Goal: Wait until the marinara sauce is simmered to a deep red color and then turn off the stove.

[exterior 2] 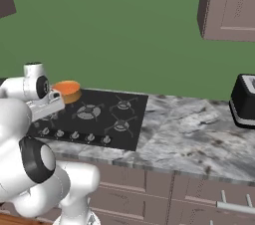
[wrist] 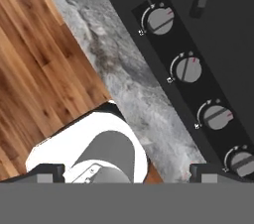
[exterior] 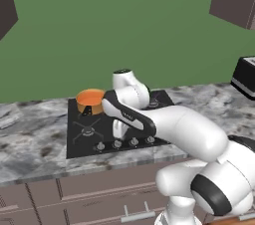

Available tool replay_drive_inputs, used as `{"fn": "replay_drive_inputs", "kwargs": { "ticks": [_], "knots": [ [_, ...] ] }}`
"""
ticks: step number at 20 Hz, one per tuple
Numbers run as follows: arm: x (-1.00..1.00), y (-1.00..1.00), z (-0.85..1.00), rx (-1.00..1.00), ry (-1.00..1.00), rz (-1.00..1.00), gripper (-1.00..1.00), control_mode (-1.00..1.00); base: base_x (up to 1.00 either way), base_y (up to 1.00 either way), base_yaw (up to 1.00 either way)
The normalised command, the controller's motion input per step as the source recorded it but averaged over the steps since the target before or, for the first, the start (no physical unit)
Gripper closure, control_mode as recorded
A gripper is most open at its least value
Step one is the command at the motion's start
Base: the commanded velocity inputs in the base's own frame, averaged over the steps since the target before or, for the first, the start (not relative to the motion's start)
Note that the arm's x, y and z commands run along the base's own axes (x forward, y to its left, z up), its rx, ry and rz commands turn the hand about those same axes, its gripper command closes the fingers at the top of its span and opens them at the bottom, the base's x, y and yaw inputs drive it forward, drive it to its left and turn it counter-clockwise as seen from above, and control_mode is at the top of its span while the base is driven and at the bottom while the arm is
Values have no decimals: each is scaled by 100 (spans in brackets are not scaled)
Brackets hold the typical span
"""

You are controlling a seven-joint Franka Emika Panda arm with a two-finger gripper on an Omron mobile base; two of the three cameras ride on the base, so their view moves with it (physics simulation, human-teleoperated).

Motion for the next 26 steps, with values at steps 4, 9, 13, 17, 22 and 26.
{"fn": "replay_drive_inputs", "kwargs": {
  "ticks": [4,9,13,17,22,26],
  "knots": [
    [4,-2,-30,5,-2,11,-100,-100,0,0,0],
    [16,0,-23,1,0,6,-100,-100,0,0,0],
    [12,0,-19,0,0,3,-100,-100,0,0,0],
    [9,0,-18,0,0,0,-100,-100,0,0,0],
    [7,4,-11,0,0,0,-100,-100,0,0,0],
    [3,4,-16,0,0,0,-100,-100,0,0,0]
  ]
}}
